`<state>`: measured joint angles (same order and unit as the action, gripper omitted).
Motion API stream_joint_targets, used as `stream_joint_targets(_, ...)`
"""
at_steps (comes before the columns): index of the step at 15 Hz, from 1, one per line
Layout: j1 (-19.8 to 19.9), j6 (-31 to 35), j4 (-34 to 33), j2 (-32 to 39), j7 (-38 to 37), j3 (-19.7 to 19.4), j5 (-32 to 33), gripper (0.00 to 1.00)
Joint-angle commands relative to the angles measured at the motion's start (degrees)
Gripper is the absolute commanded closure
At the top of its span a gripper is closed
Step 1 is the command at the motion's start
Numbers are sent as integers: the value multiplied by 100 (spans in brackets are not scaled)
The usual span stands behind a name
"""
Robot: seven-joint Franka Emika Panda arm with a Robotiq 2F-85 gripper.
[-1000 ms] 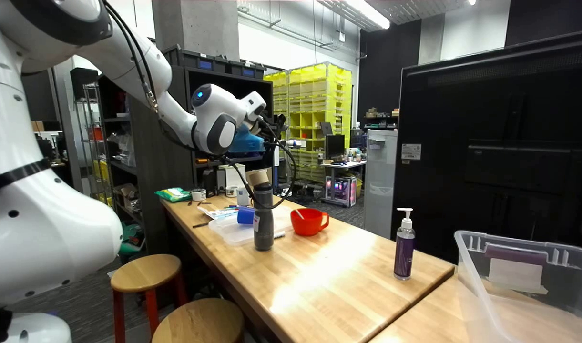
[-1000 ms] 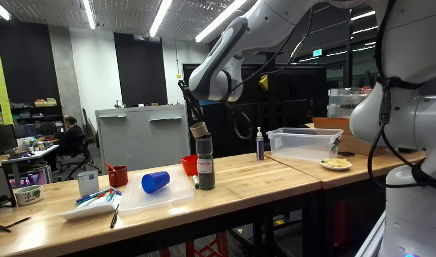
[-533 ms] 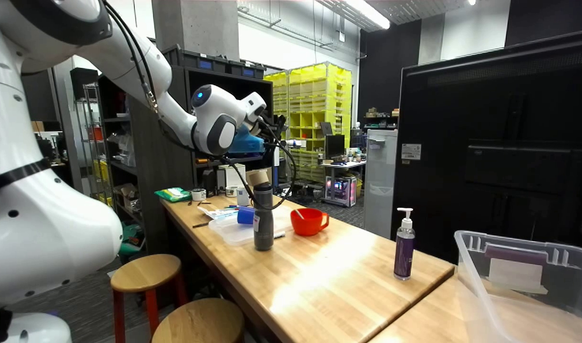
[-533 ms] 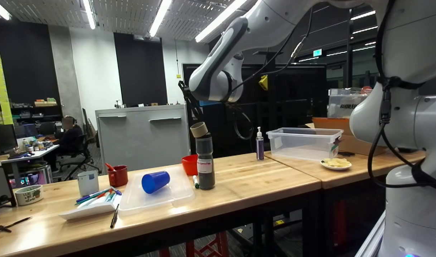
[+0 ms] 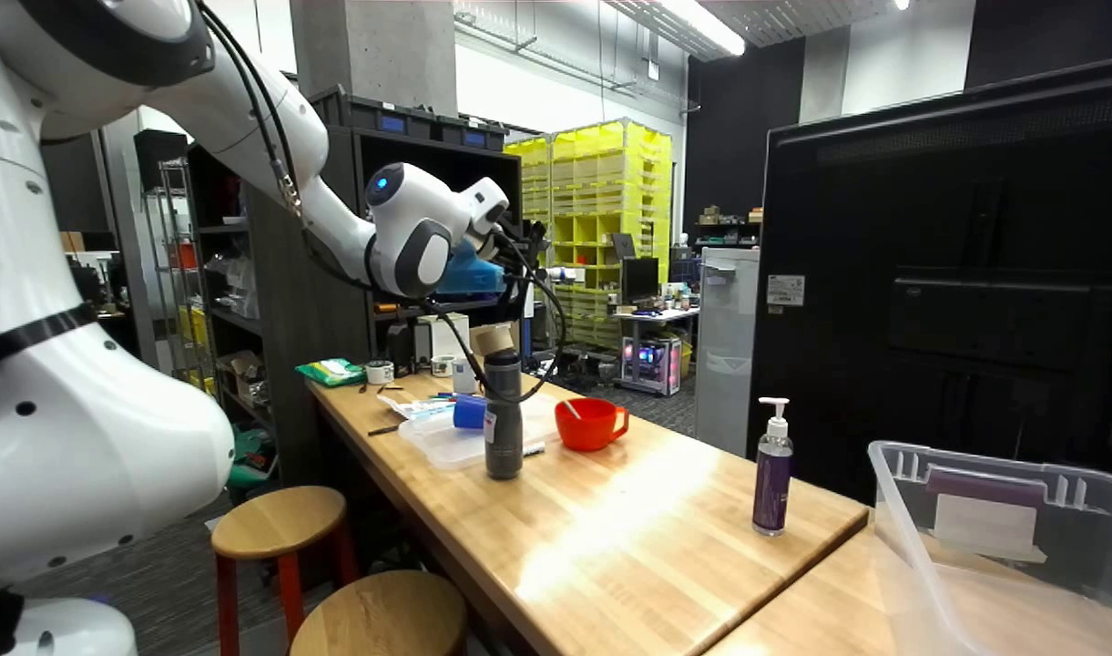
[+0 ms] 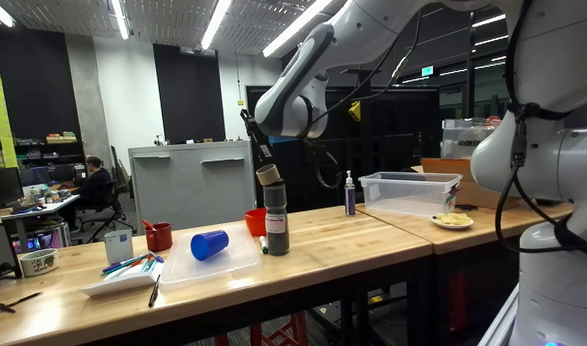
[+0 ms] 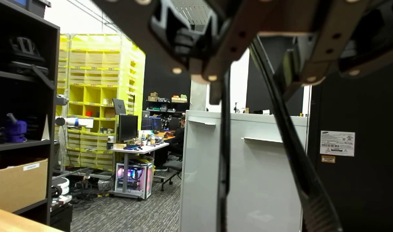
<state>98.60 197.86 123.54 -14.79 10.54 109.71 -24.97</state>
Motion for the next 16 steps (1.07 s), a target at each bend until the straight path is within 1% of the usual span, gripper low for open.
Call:
stream_joint_targets(1,-28,0,-2,-61,-13,-23,-19,63)
stream_joint_targets(5,-24,-4,55,-88,-5,-17,-10,66)
stream_joint_targets(7,-24,17,117,-99,10,-2,0,64)
stream_joint_targets(10,-39,19,199,-128,21,1,8,63)
stream_joint_targets(11,-38,19,224,-134,23,9,19,68)
stream_joint_targets(12,-33,19,250,-138,23,21,23,89)
stream_joint_targets(14,-30,19,275,-160,23,29,28,93)
stream_joint_targets(16,-36,16,286,-178,25,27,29,92)
